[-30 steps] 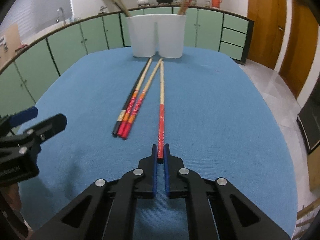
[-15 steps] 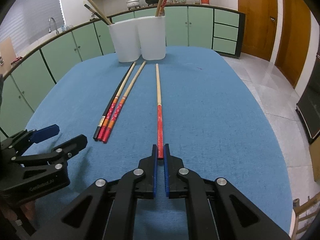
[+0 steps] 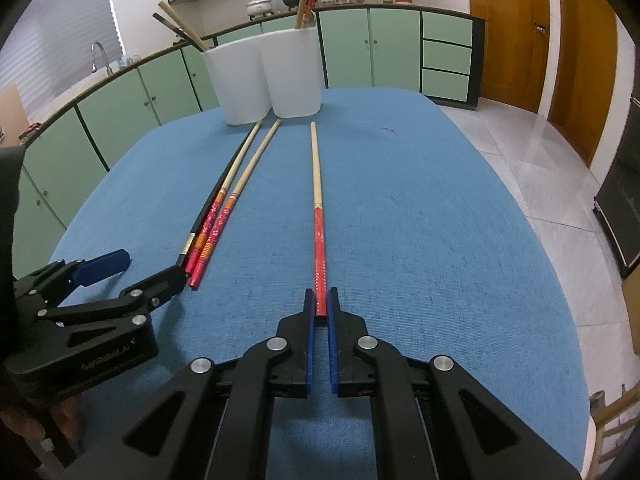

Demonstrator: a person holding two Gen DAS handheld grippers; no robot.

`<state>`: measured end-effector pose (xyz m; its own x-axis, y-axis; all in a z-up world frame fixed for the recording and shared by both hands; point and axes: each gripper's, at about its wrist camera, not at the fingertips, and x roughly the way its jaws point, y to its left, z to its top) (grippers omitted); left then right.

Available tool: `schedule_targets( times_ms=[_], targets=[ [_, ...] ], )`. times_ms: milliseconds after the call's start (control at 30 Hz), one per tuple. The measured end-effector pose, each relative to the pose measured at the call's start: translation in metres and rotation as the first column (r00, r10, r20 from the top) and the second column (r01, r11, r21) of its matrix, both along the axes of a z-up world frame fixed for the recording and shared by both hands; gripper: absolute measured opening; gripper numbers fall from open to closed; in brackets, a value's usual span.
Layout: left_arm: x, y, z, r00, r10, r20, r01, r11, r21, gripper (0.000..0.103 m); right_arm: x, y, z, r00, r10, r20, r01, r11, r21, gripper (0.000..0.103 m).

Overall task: Organize utensils
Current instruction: 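Move both open tools back down to the remaining chopsticks on the mat, then grasp a black chopstick with the left tool while the right grasps a red chopstick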

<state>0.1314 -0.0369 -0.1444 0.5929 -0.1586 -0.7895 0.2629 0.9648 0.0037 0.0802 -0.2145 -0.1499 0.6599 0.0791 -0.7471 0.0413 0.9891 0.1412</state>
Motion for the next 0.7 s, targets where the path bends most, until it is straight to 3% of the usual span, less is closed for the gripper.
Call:
schedule_targets(
  times_ms=[233, 500, 633, 700],
  targets=[
    [0.002, 0.018, 0.001, 0.999, 0.047, -0.003, -0.047, 0.999, 0.0, 0.068, -0.001, 0.001, -0.001, 1.0, 0.0, 0.003, 0.0, 1.0, 0.003, 0.006],
    [-0.001, 0.009, 0.001, 0.999, 0.04, 0.005, -0.04, 0.999, -0.008, 0.065, 0.0, 0.001, -0.002, 1.0, 0.001, 0.003, -0.001, 1.0, 0.013, 0.006],
    [-0.004, 0.005, 0.001, 0.999, 0.03, 0.014, -0.03, 0.999, -0.017, 0.052, -0.001, 0.001, -0.003, 1.0, 0.0, 0.011, 0.0, 1.0, 0.009, 0.006],
    [-0.006, 0.002, 0.001, 1.0, 0.016, 0.016, -0.016, 1.0, -0.023, 0.039, -0.001, 0.001, -0.005, 1.0, -0.001, 0.018, 0.001, 1.0, 0.007, 0.006]
  ],
)
